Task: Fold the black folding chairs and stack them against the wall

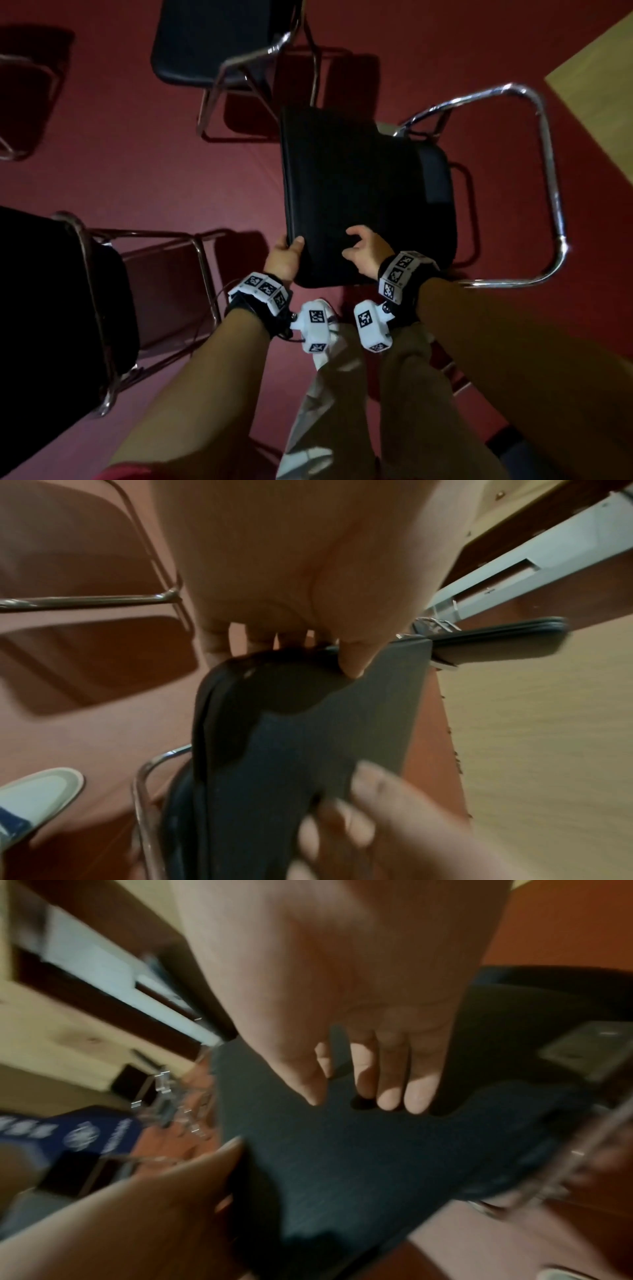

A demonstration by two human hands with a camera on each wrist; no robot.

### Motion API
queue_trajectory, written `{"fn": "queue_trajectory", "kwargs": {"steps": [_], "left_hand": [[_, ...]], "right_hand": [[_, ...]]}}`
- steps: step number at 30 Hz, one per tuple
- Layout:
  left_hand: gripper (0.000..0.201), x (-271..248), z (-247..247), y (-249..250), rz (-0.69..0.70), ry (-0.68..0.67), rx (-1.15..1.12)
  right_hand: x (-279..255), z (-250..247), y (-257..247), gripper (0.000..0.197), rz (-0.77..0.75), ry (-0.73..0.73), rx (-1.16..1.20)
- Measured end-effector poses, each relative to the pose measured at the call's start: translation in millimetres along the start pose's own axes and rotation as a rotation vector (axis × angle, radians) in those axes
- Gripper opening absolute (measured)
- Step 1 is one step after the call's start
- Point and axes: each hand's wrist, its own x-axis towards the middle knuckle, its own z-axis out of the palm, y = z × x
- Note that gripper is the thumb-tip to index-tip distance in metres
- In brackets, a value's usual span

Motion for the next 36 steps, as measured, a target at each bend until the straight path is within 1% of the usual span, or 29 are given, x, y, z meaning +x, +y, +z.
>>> {"fn": "queue_trajectory", "kwargs": {"steps": [3,5,7,9,11,16,20,24,26,29,31,34,36], "left_hand": [[0.038,29.3,-10.4,-20.6,0.015,0.079,-0.015],[0.038,48.0,-12.3,-34.7,0.003,0.087,-0.08],[0.046,63.8,-12.7,-50.7,-0.001,0.082,-0.125],[0.06,76.7,-16.3,-63.6,0.01,0.089,-0.105],[0.069,98.3,-19.6,-77.2,0.011,0.091,-0.09],[0.072,145.7,-26.6,-108.7,0.008,0.073,-0.047],[0.068,167.0,-25.9,-124.8,0.031,0.096,-0.005],[0.08,172.7,-25.1,-129.5,0.031,0.11,0.031],[0.08,170.8,-23.8,-127.6,0.017,0.129,0.044],[0.068,168.7,-19.7,-128.5,-0.02,0.17,0.058],[0.06,161.0,-14.8,-129.7,-0.046,0.229,0.054],[0.057,141.6,-7.4,-137.0,-0.072,0.305,0.071],[0.054,124.0,-0.1,-149.9,-0.117,0.309,0.079]], "right_hand": [[24.6,14.3,29.6,0.053,0.071,-0.033,0.01],[41.9,25.1,46.0,0.048,0.068,-0.025,0.028],[57.3,34.4,56.2,0.041,0.044,-0.01,0.039],[69.5,43.0,60.9,0.037,0.029,-0.021,0.044],[84.5,53.2,66.5,0.037,0.031,-0.036,0.07],[107.7,76.0,82.8,0.04,0.032,-0.053,0.124],[120.3,85.7,90.6,0.036,0.024,-0.043,0.123],[126.9,89.7,90.9,0.034,0.042,-0.025,0.114],[127.2,90.4,92.1,0.034,0.037,-0.021,0.114],[126.8,89.0,93.2,0.036,0.029,-0.029,0.118],[124.8,85.5,92.9,0.04,0.029,-0.064,0.129],[116.8,76.9,90.2,0.05,-0.012,-0.142,0.117],[104.1,70.1,91.4,0.058,-0.035,-0.213,0.108]]}}
